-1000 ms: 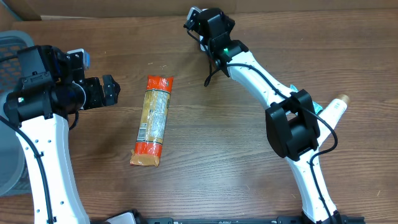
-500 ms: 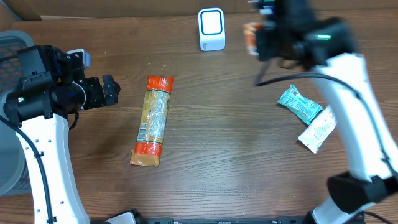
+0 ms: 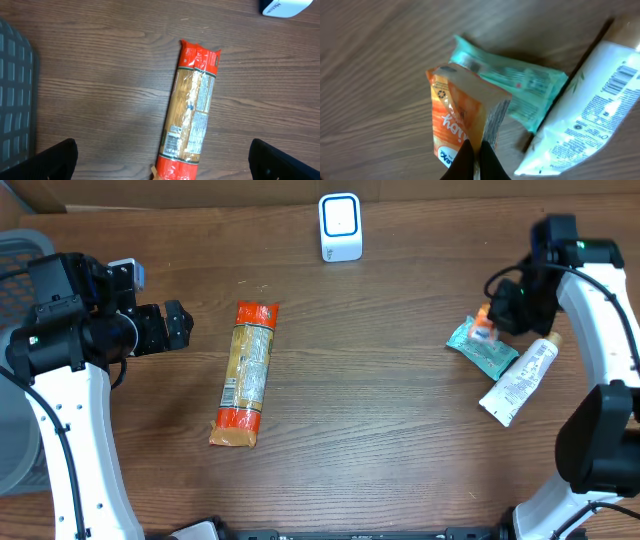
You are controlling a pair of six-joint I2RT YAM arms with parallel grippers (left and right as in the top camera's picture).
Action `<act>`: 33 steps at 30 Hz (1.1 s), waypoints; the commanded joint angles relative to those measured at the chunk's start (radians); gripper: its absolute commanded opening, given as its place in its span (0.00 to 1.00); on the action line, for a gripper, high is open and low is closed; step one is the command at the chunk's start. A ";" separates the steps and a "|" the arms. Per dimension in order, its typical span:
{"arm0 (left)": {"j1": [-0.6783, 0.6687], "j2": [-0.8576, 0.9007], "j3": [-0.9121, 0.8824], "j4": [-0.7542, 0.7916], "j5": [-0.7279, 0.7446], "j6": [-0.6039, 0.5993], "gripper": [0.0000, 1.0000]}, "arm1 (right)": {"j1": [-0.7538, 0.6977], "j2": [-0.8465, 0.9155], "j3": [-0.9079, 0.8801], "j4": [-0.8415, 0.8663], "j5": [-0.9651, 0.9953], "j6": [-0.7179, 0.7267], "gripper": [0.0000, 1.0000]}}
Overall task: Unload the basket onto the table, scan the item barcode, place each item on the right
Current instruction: 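Move the juice box right and release it near the packet, then reach the right gripper to the pasta bag and grasp it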
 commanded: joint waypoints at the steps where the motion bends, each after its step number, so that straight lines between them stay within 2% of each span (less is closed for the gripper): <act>1: -0.005 -0.017 0.019 0.001 0.012 0.023 1.00 | -0.023 -0.019 -0.065 0.035 -0.055 0.005 0.04; 3: -0.005 -0.017 0.019 0.001 0.012 0.023 1.00 | -0.034 -0.019 -0.076 0.037 -0.055 -0.010 0.12; 5: -0.005 -0.017 0.019 0.001 0.011 0.023 1.00 | -0.039 -0.020 -0.073 0.029 -0.054 -0.026 0.30; 7: -0.005 -0.017 0.019 0.001 0.011 0.023 1.00 | -0.040 -0.020 -0.062 0.021 -0.055 -0.056 0.36; 11: -0.005 -0.017 0.019 0.001 0.012 0.023 1.00 | -0.040 -0.020 0.003 -0.003 -0.040 -0.101 0.60; 13: -0.005 -0.017 0.019 0.001 0.012 0.023 1.00 | -0.039 -0.020 0.054 -0.019 -0.054 -0.100 0.64; 19: -0.005 -0.017 0.019 0.001 0.012 0.023 1.00 | 0.016 -0.020 0.171 0.002 -0.296 -0.101 0.64; 24: -0.005 -0.017 0.019 0.001 0.012 0.023 1.00 | 0.184 -0.018 0.148 0.137 -0.422 -0.072 0.65; 29: -0.005 -0.017 0.019 0.001 0.012 0.023 1.00 | 0.407 -0.011 0.092 0.359 -0.382 0.084 0.69; 33: -0.005 -0.017 0.019 0.001 0.011 0.023 1.00 | 0.581 0.025 0.070 0.483 -0.239 0.217 0.68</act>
